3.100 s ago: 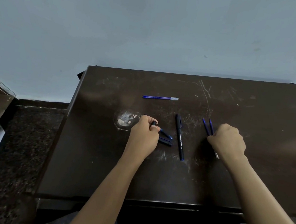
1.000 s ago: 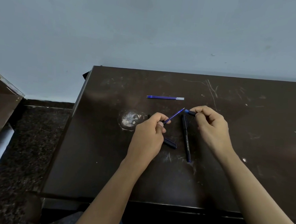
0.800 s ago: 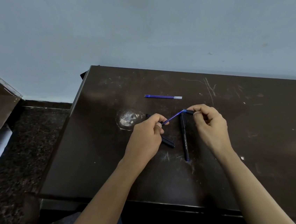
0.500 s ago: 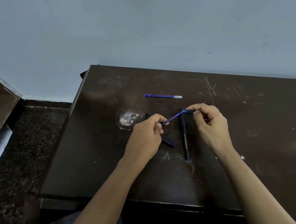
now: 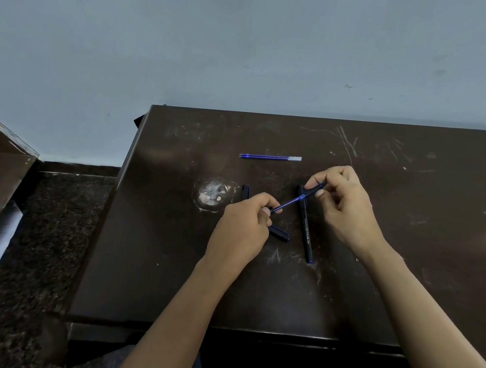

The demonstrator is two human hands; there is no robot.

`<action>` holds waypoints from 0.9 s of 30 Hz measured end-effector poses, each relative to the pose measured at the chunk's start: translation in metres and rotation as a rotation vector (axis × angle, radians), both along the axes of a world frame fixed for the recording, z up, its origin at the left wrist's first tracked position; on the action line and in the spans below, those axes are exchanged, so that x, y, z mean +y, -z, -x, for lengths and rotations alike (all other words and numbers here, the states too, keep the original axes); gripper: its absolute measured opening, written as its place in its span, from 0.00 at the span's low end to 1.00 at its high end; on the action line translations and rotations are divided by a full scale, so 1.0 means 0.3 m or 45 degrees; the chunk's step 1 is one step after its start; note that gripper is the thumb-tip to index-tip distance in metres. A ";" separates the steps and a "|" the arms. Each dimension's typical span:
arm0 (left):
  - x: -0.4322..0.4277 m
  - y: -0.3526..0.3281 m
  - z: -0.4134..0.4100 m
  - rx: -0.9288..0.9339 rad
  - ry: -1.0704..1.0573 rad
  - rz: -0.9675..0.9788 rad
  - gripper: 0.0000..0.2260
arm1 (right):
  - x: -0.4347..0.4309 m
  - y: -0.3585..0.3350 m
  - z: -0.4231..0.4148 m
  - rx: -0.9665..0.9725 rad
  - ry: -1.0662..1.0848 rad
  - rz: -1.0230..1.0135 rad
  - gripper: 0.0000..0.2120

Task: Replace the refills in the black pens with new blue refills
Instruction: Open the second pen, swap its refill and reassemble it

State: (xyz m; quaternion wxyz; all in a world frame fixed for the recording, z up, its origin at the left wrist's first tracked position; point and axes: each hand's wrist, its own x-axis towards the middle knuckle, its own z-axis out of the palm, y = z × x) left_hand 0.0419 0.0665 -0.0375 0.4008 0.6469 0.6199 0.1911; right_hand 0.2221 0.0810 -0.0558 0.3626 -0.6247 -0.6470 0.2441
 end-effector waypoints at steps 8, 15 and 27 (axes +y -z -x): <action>0.003 0.013 -0.002 -0.099 -0.002 0.009 0.12 | -0.005 -0.025 0.017 0.527 -0.094 0.276 0.09; 0.011 0.017 -0.020 -0.194 -0.054 0.133 0.11 | -0.011 -0.018 0.056 1.092 -0.004 0.583 0.06; -0.002 0.023 -0.014 -0.177 -0.054 -0.016 0.08 | -0.013 -0.021 0.080 1.185 0.037 0.617 0.03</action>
